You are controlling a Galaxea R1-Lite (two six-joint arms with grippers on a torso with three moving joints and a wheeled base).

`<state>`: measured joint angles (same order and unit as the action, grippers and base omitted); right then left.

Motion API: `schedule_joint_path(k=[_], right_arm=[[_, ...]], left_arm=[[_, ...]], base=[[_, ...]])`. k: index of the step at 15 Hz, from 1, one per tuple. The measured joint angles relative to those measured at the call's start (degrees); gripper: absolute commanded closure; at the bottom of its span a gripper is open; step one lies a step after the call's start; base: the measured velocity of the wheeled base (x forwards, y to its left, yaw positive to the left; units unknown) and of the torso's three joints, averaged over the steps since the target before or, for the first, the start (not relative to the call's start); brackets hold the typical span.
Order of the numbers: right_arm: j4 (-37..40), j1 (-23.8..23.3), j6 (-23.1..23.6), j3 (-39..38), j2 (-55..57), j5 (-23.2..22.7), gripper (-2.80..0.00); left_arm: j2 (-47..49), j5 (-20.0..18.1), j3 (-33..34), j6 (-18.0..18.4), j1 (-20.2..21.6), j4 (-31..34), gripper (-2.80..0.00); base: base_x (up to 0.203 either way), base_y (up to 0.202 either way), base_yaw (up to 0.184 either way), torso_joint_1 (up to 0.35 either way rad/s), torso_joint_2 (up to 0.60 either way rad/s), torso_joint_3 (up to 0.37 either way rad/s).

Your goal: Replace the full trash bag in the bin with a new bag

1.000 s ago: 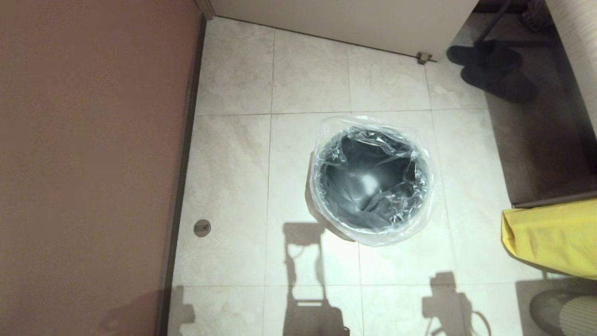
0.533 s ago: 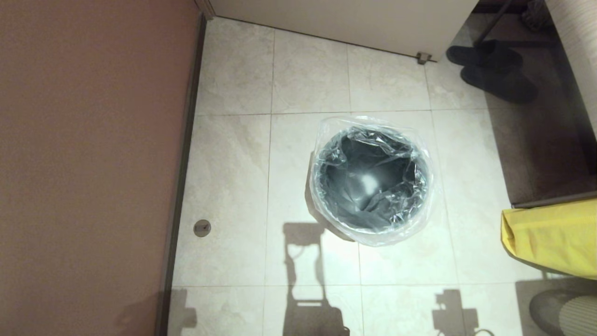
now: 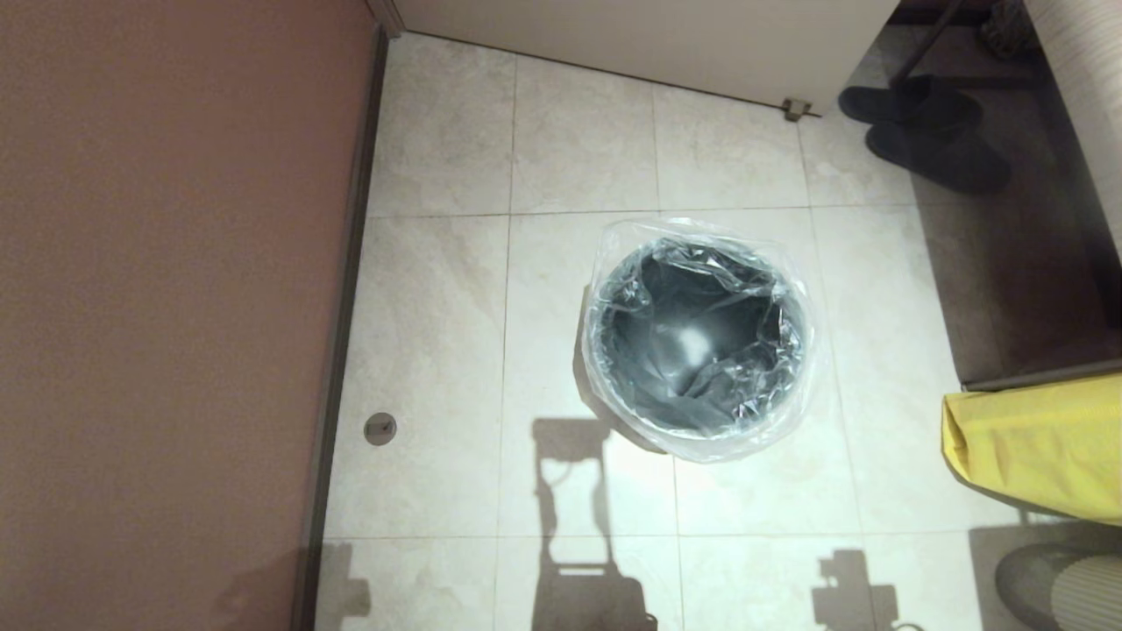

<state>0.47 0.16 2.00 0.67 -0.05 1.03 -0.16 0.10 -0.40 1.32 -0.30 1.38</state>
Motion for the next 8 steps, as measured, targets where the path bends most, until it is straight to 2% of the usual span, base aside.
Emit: schedule_joint_path(k=[8], right_arm=[[-0.45, 0.00, -3.04, -0.51, 0.00, 0.01, 0.00]], left_arm=[[0.00, 0.04, -0.12, -0.22, 0.38, 0.05, 0.00]], base=[[0.000, 0.000, 0.000, 0.000, 0.00, 0.000]])
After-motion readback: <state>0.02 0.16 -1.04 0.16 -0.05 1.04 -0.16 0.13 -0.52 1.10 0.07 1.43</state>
